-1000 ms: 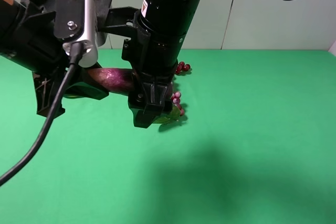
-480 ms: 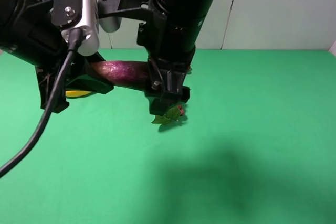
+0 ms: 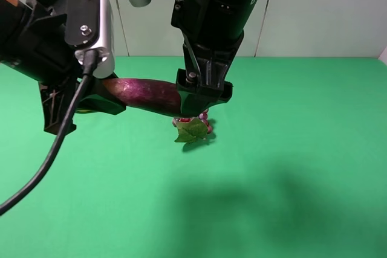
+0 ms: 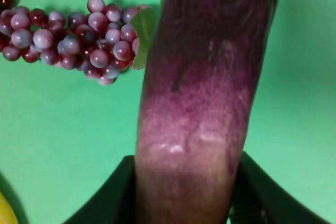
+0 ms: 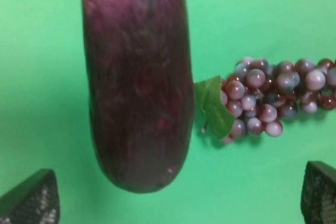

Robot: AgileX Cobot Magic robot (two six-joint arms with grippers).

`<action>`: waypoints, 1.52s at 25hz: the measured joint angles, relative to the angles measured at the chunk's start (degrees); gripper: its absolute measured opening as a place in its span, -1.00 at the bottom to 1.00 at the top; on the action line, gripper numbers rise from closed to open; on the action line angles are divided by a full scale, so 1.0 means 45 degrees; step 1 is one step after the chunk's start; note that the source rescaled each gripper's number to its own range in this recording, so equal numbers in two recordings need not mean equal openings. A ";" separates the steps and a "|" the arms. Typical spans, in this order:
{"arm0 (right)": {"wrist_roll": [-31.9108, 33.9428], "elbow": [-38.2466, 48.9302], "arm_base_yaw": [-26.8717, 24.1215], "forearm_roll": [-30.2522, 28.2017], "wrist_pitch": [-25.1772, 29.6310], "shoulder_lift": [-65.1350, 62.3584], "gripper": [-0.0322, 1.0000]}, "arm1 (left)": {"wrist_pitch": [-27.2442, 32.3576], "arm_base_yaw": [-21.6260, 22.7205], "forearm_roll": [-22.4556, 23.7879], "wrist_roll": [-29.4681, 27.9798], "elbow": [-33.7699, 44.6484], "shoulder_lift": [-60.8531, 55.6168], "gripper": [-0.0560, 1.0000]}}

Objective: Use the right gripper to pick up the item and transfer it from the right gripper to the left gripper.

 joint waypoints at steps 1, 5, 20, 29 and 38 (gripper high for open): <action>0.0029 0.0000 0.0000 -0.0013 0.0087 0.0000 1.00 | 0.0000 0.0000 0.0013 0.0000 0.0000 0.0000 -0.88; 0.0060 0.0000 0.0000 -0.0102 0.0166 0.0000 1.00 | 0.0000 0.0000 0.0013 0.0000 0.0000 0.0000 -0.88; 0.1370 0.0000 -0.1292 -0.0748 0.0190 -0.1118 1.00 | 0.0008 0.0000 0.0013 0.0000 0.0000 0.0000 -0.88; 0.2778 0.0297 -0.3095 -0.0634 0.0192 -0.3047 1.00 | 0.0024 0.0000 0.0013 0.0000 0.0000 0.0000 -0.88; 0.3945 0.3971 -0.3222 -0.0762 0.0203 -0.5633 1.00 | 0.0024 0.0000 0.0013 0.0000 0.0000 0.0000 -0.89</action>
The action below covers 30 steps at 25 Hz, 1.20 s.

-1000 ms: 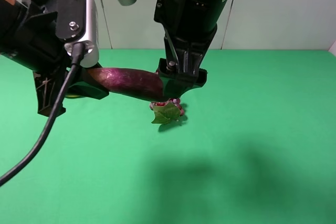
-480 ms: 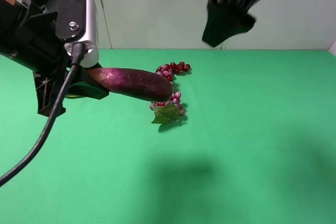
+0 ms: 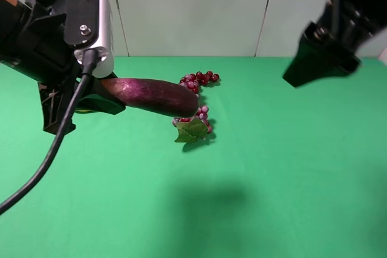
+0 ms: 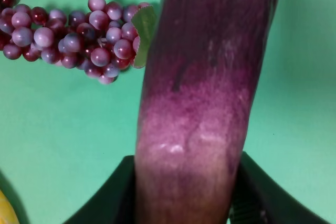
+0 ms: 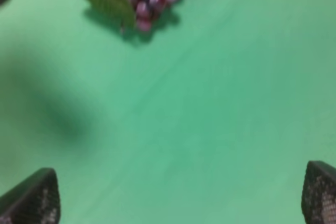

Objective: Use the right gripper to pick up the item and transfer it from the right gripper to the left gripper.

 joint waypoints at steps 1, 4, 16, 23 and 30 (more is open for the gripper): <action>0.0214 0.0345 0.0000 0.0000 0.0000 -0.0374 1.00 | 0.0000 0.0000 0.0000 0.0000 0.0000 0.0000 -0.89; 0.0753 0.1505 0.0000 -0.0012 0.0012 -0.1485 1.00 | 0.0000 0.0000 0.0000 0.0000 0.0000 0.0000 -0.89; 0.2818 0.5659 0.0000 0.0011 -0.0941 -0.7162 1.00 | 0.0000 0.0000 0.0000 0.0000 0.0000 0.0000 -0.89; 0.3946 0.7866 0.0000 0.0011 -0.1369 -1.0616 1.00 | 0.0000 0.0000 0.0000 0.0000 0.0000 0.0000 -0.89; 0.4053 0.9157 0.0000 0.0015 -0.1997 -1.2933 1.00 | 0.0000 0.0000 0.0000 0.0000 0.0000 0.0000 -0.89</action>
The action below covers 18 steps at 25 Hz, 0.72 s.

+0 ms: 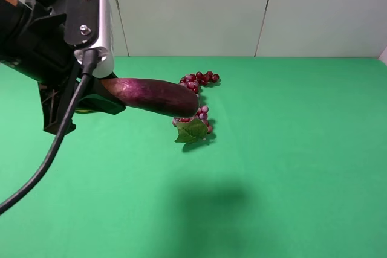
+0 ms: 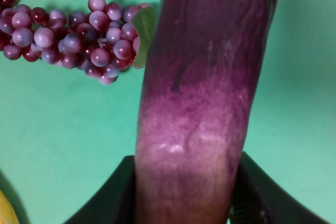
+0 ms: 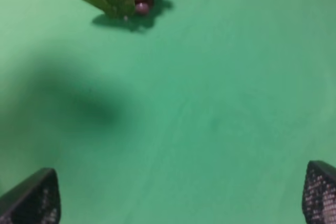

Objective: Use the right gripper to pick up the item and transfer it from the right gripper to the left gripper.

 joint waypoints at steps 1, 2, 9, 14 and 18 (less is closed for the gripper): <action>0.0000 0.0195 0.0000 0.0016 -0.0087 -0.0209 1.00 | 0.0000 0.0000 0.0000 0.0000 0.0000 0.0000 -0.89; 0.0000 0.0319 0.0000 0.0056 -0.0181 -0.0425 1.00 | 0.0000 0.0000 0.0000 0.0000 0.0000 0.0000 -0.89; -0.0012 0.0404 0.0000 0.0088 -0.0375 -0.0734 1.00 | -0.0028 0.0000 0.0000 0.0000 0.0000 0.0000 -0.89; -0.0012 0.0404 0.0000 0.0088 -0.0375 -0.0734 1.00 | -0.0028 0.0000 0.0000 -0.0013 0.0000 0.0000 -0.89; -0.0012 0.0404 -0.0163 0.0088 -0.0375 -0.0734 1.00 | -0.0054 0.0000 0.0000 -0.0198 0.0000 0.0000 -0.89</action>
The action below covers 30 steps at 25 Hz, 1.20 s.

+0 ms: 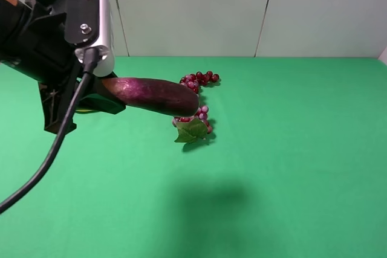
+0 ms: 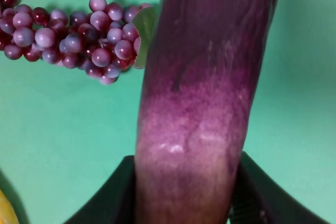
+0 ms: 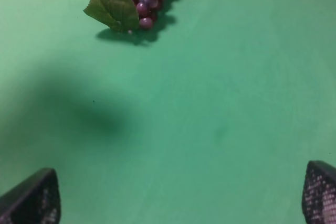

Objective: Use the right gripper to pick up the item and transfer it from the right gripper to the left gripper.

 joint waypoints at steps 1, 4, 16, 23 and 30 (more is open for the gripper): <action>0.0000 0.0000 -0.0211 0.0000 0.0000 0.0000 1.00 | -0.0055 0.0000 0.0000 -0.0147 0.0000 0.0000 -0.89; 0.0000 0.0000 -0.1230 0.0000 -0.0012 -0.0050 1.00 | -0.0305 0.0000 0.0000 -0.0863 0.0000 0.0000 -0.89; 0.0000 0.0000 -0.5016 0.0013 -0.0070 -0.1861 1.00 | -0.1154 0.0000 0.0362 -0.4349 0.0000 0.0000 -0.89; 0.0000 0.0000 -0.5062 0.0013 -0.0094 -0.1875 1.00 | -0.1338 0.0012 0.4292 -0.8744 0.0188 0.0000 -0.89; 0.0000 0.0000 -0.5062 0.0013 -0.0094 -0.1875 1.00 | -0.2899 0.0012 0.8044 -1.3857 0.2025 -0.0013 -0.89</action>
